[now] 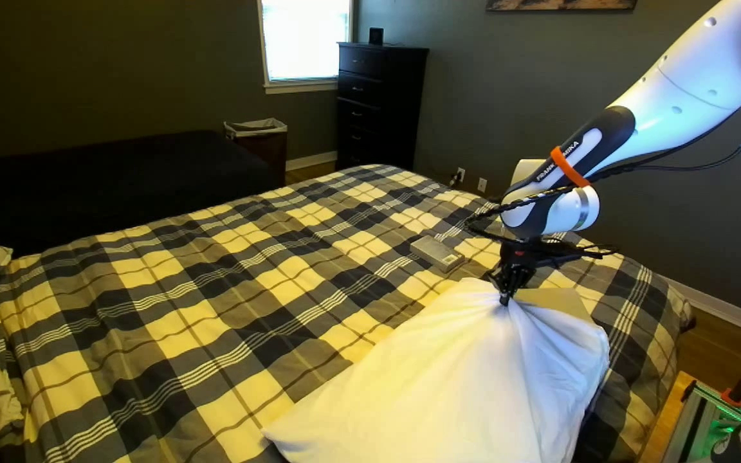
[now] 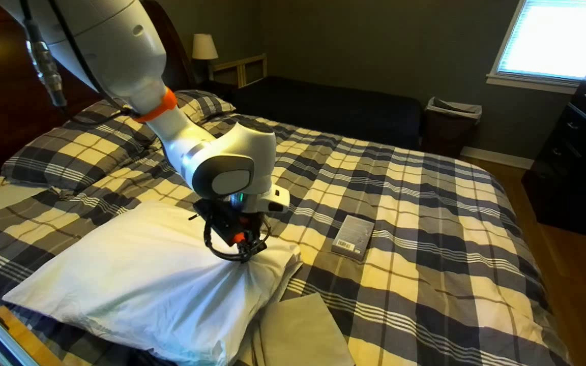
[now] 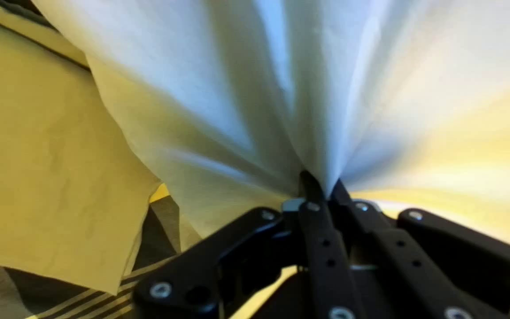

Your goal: Remove the pillow case covers from the pillow, put them on the bed and then cover them with the pillow

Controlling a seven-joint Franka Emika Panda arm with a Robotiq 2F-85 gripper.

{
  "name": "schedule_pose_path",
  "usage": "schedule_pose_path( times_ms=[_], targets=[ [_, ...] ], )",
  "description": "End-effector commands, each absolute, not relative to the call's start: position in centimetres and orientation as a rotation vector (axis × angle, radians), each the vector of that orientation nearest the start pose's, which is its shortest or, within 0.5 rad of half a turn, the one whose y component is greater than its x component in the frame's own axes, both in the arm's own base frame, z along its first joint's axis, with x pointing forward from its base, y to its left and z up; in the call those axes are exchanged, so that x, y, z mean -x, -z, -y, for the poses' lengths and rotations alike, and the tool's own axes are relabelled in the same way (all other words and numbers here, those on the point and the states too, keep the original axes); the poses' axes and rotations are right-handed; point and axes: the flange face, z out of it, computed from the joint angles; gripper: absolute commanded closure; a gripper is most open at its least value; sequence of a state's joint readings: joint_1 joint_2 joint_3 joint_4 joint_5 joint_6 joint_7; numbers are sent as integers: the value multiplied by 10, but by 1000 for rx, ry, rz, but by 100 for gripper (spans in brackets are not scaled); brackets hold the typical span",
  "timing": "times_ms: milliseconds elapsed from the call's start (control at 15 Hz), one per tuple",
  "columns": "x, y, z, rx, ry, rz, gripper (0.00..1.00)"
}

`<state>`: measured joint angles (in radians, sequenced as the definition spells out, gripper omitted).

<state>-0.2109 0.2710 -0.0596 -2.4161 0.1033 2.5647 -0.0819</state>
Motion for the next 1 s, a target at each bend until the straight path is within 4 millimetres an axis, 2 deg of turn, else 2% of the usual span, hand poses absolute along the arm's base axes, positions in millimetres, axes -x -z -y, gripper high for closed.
schedule_pose_path(
  times_ms=[0, 333, 933],
  targets=[
    [-460, -230, 157, 3106, -36, -532, 98],
    [-455, -264, 192, 3142, 44, -686, 98],
    [-427, -322, 253, 3122, 227, -1027, 98]
  ],
)
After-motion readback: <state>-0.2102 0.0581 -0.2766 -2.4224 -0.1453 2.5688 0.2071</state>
